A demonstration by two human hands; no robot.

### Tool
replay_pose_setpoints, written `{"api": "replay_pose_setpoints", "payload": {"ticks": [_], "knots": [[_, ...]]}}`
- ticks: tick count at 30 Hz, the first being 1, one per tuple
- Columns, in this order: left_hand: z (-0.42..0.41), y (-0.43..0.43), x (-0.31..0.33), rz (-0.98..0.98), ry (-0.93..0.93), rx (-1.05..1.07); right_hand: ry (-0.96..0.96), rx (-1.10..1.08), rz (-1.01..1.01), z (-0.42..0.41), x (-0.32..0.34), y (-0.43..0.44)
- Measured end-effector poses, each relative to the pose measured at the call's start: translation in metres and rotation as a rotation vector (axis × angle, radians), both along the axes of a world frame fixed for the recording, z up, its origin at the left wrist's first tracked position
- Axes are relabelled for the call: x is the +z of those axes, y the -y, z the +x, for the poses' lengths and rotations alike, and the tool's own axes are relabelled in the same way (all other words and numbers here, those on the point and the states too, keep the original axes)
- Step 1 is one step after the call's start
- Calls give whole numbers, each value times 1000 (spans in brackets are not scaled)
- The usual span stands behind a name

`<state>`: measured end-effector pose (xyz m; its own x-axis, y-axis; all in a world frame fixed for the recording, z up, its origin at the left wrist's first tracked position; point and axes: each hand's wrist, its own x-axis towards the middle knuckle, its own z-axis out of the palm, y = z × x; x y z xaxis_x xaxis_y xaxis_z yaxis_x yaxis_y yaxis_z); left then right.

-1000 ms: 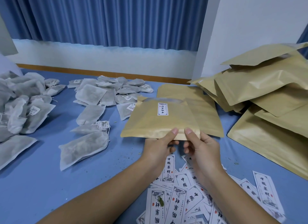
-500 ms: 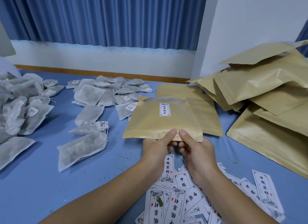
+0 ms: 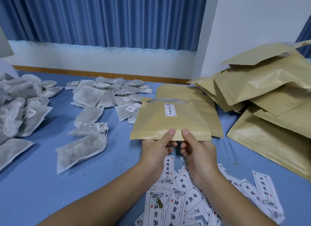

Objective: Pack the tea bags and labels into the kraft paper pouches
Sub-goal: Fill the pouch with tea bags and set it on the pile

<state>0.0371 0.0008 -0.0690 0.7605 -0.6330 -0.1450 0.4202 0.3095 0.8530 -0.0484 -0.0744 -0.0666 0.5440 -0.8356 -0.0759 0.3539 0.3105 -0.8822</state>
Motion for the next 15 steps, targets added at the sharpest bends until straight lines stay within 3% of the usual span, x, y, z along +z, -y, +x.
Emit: {"api": "replay_pose_setpoints", "payload": {"ticks": [15], "knots": [[0,-1,-1,-21,41,-42,-8,25,-34,1,1,-2]]}}
